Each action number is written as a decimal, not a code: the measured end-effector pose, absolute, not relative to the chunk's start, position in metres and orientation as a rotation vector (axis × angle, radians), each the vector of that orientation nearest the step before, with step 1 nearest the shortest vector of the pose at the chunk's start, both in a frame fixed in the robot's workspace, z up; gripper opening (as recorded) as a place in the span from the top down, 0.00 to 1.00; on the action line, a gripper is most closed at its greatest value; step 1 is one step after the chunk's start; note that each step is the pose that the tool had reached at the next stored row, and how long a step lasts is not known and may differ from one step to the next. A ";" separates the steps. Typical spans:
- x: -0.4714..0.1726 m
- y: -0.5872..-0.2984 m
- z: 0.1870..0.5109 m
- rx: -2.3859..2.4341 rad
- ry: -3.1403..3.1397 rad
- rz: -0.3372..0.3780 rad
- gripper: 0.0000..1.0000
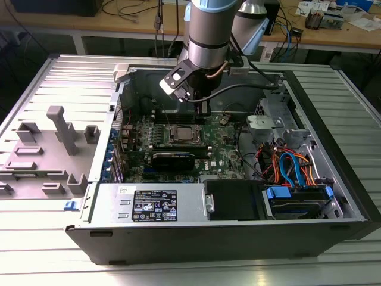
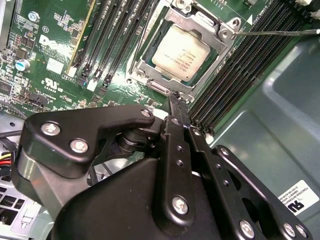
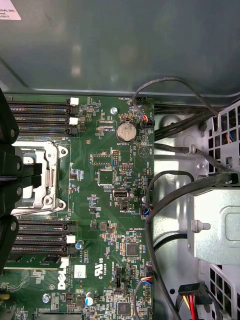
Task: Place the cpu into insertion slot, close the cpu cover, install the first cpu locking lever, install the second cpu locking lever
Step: 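Close the cpu cover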
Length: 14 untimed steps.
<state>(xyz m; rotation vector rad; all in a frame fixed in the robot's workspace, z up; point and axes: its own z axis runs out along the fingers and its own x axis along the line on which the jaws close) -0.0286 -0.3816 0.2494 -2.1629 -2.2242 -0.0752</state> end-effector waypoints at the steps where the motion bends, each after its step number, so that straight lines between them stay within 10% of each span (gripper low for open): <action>1: -0.029 -0.382 0.249 -2.163 -2.224 -0.075 0.89; 14: -0.053 -0.382 0.244 -2.162 -2.224 -0.076 0.89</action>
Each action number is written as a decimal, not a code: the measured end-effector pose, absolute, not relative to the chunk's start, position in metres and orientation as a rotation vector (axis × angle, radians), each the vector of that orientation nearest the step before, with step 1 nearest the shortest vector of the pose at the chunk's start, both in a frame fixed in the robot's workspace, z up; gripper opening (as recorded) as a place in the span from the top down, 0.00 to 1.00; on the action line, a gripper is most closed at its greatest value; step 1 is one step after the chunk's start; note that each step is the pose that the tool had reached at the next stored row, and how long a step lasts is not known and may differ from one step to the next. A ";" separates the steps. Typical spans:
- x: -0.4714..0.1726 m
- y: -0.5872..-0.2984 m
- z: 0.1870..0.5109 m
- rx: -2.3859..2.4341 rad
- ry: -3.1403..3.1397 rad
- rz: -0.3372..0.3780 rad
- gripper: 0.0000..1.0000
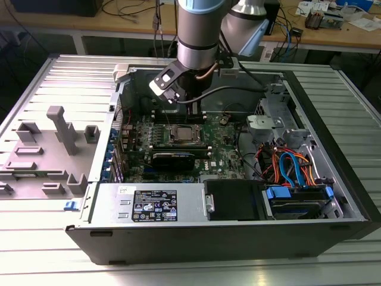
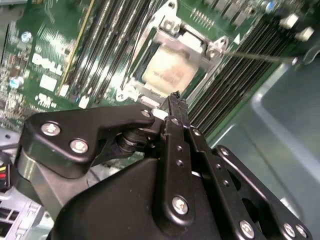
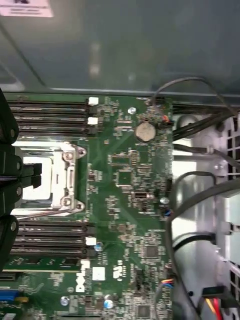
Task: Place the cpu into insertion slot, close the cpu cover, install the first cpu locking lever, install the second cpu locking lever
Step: 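Close the cpu cover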
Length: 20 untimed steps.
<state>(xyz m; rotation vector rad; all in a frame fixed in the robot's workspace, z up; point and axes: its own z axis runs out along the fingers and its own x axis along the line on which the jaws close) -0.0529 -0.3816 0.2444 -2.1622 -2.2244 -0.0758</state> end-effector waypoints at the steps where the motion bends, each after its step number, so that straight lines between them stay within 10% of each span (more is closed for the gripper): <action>1: -0.056 -0.382 0.243 -2.162 -2.225 -0.076 0.89; 20: -0.069 -0.381 0.232 -2.162 -2.224 -0.076 0.89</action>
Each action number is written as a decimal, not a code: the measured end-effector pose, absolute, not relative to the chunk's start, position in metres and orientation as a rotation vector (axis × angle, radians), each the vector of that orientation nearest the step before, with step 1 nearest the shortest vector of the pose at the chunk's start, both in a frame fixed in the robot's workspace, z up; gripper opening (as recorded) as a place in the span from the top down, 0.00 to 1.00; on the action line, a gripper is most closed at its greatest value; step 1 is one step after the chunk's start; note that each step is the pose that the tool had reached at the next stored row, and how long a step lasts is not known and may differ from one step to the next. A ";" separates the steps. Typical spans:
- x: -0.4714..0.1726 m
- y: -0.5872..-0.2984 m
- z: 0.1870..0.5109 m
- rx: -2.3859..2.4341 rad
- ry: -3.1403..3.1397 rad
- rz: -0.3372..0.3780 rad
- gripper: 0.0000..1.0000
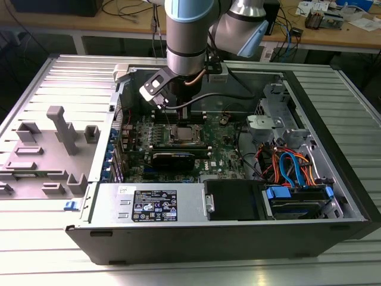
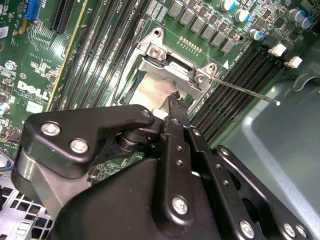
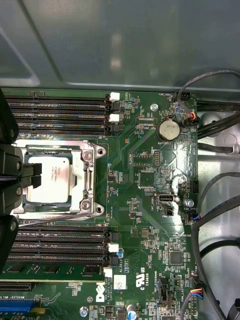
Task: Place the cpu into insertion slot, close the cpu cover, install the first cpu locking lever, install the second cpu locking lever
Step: 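Close the cpu cover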
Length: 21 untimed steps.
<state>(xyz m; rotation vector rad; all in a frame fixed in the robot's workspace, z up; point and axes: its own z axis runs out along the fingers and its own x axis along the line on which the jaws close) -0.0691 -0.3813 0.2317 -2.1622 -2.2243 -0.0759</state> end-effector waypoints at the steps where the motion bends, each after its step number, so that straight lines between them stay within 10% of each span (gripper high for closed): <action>1: -0.069 -0.381 0.232 -2.162 -2.224 -0.076 0.89; 21: -0.086 -0.381 0.207 -2.155 -2.229 -0.074 0.89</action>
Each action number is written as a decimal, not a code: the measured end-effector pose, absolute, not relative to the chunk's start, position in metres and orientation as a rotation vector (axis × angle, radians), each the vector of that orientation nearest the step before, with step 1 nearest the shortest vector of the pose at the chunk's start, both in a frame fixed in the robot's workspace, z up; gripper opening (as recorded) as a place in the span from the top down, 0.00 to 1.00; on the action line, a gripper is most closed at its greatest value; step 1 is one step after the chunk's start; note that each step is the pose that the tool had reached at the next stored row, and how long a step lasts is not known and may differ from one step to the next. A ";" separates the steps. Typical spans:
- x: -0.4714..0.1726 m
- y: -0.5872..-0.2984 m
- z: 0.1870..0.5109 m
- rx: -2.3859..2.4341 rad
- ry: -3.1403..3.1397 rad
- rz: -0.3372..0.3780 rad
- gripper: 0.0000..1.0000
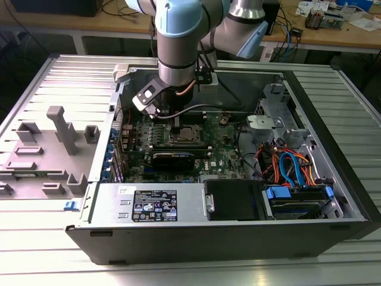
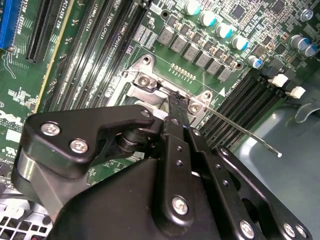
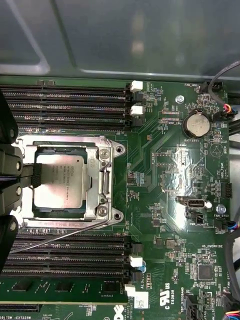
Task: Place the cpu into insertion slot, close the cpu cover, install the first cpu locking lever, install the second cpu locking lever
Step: 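Close the cpu cover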
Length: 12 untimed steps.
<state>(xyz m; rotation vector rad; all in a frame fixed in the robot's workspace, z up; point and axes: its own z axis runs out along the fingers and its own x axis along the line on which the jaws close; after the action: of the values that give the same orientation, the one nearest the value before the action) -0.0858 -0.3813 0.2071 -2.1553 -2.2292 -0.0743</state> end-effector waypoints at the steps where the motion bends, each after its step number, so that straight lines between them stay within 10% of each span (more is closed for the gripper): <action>1: -0.086 -0.381 0.208 -2.155 -2.229 -0.074 0.89; 12: -0.060 -0.381 0.213 -2.155 -2.229 -0.074 0.89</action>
<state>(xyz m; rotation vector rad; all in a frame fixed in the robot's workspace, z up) -0.0603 -0.3813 0.2125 -2.1553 -2.2292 -0.0739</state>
